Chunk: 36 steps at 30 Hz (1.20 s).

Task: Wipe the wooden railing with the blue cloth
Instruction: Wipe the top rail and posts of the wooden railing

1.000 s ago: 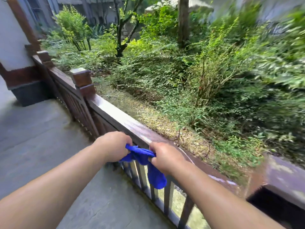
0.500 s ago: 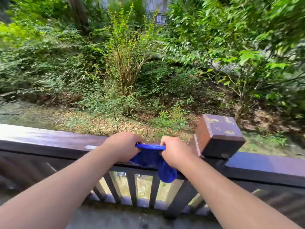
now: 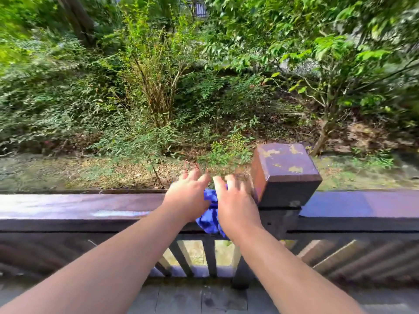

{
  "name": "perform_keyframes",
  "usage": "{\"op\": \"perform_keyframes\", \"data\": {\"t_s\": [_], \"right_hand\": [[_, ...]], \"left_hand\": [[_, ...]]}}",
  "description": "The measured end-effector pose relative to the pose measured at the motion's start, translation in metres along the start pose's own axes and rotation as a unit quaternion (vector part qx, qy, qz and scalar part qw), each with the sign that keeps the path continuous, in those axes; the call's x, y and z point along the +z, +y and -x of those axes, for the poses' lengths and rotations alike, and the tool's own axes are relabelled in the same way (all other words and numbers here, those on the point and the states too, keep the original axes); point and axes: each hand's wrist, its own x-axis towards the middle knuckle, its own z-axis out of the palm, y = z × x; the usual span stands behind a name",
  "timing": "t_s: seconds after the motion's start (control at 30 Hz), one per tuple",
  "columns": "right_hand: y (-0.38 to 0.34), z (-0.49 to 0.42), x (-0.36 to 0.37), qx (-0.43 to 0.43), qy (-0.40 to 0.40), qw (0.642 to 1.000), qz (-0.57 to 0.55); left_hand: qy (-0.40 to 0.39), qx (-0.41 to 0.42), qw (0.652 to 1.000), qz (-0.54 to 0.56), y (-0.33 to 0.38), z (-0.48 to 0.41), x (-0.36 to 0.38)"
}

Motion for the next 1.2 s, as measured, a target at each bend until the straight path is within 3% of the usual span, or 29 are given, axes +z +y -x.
{"op": "perform_keyframes", "data": {"t_s": [0.1,0.23,0.47,0.73,0.83,0.97,1.2], "right_hand": [[0.01,0.004,0.026,0.004,-0.114,0.993,-0.031],[0.016,0.0,0.039,-0.005,-0.167,0.986,-0.012],[0.013,-0.01,0.041,0.006,-0.177,0.984,-0.02],[-0.002,-0.017,0.048,-0.002,-0.146,0.989,-0.035],[-0.009,-0.02,0.05,0.001,-0.141,0.989,-0.05],[-0.018,-0.02,0.06,0.054,-0.21,0.975,-0.056],[-0.027,-0.03,0.056,0.062,-0.211,0.975,-0.036]], "left_hand": [[-0.066,0.048,0.996,0.028,0.01,-0.005,0.019],[-0.098,0.08,0.99,0.056,0.022,-0.011,0.035],[-0.076,0.066,0.992,0.074,0.011,-0.014,0.041],[-0.03,0.105,0.992,0.062,-0.02,-0.001,0.054],[-0.039,0.123,0.991,0.046,-0.046,0.006,0.056],[-0.031,0.124,0.989,0.069,-0.092,0.017,0.056],[0.023,0.056,0.993,0.106,-0.18,0.054,0.044]]}}
